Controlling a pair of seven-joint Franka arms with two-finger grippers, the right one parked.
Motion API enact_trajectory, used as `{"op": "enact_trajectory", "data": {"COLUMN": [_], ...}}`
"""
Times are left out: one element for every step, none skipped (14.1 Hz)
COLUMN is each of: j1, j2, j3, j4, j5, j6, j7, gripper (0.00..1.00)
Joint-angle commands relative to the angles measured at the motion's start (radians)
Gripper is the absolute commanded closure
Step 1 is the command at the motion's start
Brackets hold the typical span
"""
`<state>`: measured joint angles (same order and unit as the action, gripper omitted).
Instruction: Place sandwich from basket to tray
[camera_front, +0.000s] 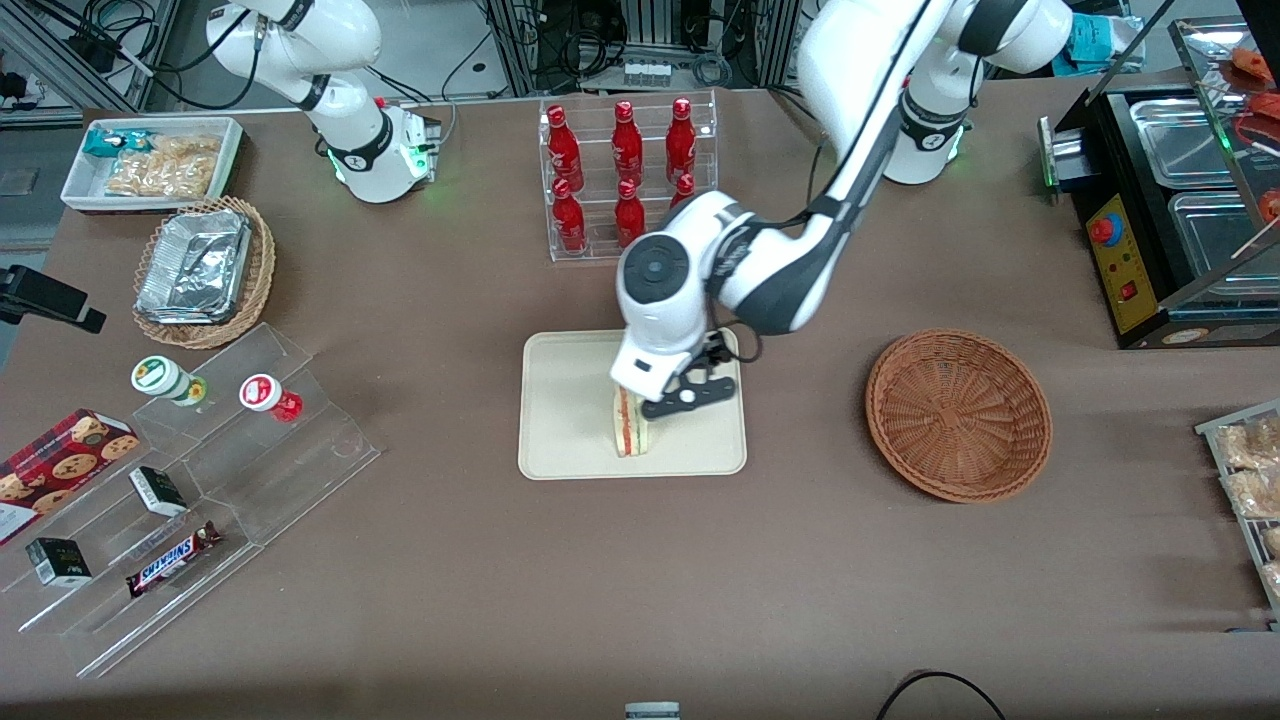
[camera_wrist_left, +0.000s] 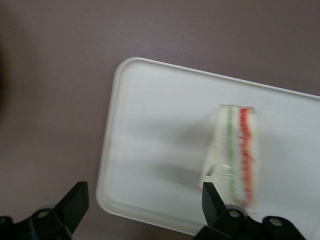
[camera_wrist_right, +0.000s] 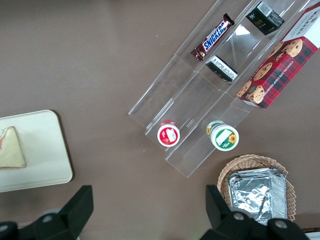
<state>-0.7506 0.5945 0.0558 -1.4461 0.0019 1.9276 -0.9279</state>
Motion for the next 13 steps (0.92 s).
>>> {"op": "enact_trajectory", "data": {"j1": [-0.007,-0.007,-0.007,-0.009,-0.009,-0.009,-0.009,-0.01,-0.009,-0.01,-0.01,-0.01,-0.007], "j2": [-0.129,-0.171,-0.211,-0.246,-0.278,-0.307,-0.333,-0.361,-0.396,-0.424,-0.464,-0.501,-0.522], "j3": [0.079,0.114,0.14,0.166,0.192,0.222,0.263,0.297,0.324,0.355,0.389,0.409,0.426], "j4": [-0.192,-0.239,-0.278,-0.307,-0.33,-0.333,-0.33,-0.329,-0.329,-0.327,-0.326,-0.326,-0.324], "j5": [-0.063,-0.08,-0.091,-0.092,-0.092,-0.092,-0.092,-0.092,-0.092,-0.091,-0.085,-0.079,-0.073], "j6": [0.016,0.014,0.007,0.001,-0.022,-0.071,-0.134,-0.177,-0.217,-0.248,-0.281,-0.304,-0.32], "j7": [0.143,0.209,0.265,0.306,0.348,0.407,0.475,0.522,0.567,0.607,0.65,0.685,0.716], "gripper": [0.0,0.0,0.0,0.0,0.0,0.0,0.0,0.0,0.0,0.0,0.0,0.0,0.0]}}
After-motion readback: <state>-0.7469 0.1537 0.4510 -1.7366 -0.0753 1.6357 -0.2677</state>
